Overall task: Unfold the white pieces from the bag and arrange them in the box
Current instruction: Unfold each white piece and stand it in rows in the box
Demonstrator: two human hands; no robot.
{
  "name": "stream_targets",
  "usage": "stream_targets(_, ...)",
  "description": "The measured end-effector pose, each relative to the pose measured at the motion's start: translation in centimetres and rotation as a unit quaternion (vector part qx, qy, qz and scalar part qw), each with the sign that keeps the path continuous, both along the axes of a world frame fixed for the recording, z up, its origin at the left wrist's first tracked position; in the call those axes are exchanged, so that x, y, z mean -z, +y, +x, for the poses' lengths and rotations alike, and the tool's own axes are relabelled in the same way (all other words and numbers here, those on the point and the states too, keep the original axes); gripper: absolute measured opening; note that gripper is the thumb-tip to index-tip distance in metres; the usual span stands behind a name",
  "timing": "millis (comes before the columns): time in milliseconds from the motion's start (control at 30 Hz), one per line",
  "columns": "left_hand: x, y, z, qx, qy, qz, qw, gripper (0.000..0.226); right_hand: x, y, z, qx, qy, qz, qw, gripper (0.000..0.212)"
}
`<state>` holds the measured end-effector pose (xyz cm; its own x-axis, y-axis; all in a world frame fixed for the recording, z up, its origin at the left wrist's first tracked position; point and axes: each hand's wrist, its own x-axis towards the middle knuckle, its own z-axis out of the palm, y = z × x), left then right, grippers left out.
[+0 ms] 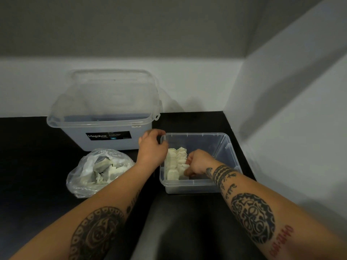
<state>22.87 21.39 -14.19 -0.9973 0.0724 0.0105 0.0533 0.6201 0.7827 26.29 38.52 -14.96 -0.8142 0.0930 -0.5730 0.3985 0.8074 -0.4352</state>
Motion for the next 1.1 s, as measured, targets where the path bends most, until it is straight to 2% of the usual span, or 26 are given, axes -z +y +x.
stream_targets(267, -0.8, -0.3, -0.1, -0.002, -0.002, 0.017, 1.000, 0.033, -0.1, 0.2, 0.3, 0.006, 0.016, 0.000, 1.000, 0.026)
stream_targets(433, -1.6, -0.8, 0.1, 0.019, 0.001, 0.020, 1.000, 0.032, -1.2, 0.5, 0.5, -0.001, 0.030, 0.050, 0.998, 0.023)
stream_targets(567, -2.8, -1.8, 0.1, 0.038, -0.003, 0.063, 0.997, 0.025, -4.1, 0.4, 0.2, 0.016, 0.068, 0.069, 0.995, 0.021)
stream_targets(667, -3.7, -3.0, -0.1, 0.055, -0.013, 0.095, 0.994, 0.020, -7.1, -1.2, -0.4, 0.039, 0.122, 0.029, 0.991, 0.011)
stream_targets(800, -4.6, -6.7, -0.4, 0.071, 0.005, 0.151, 0.986, 0.025, -10.2, -6.0, -1.3, 0.060, 0.200, -0.048, 0.977, 0.008)
stream_targets(933, -4.8, -12.2, -0.3, 0.082, -0.018, 0.197, 0.977, 0.020, -11.2, -12.2, -1.5, 0.039, 0.205, -0.098, 0.973, 0.008)
stream_targets(1100, -3.8, -19.0, -0.8, 0.079, -0.058, 0.172, 0.980, 0.016, -8.8, -18.9, -1.9, 0.026, 0.159, -0.103, 0.982, 0.009)
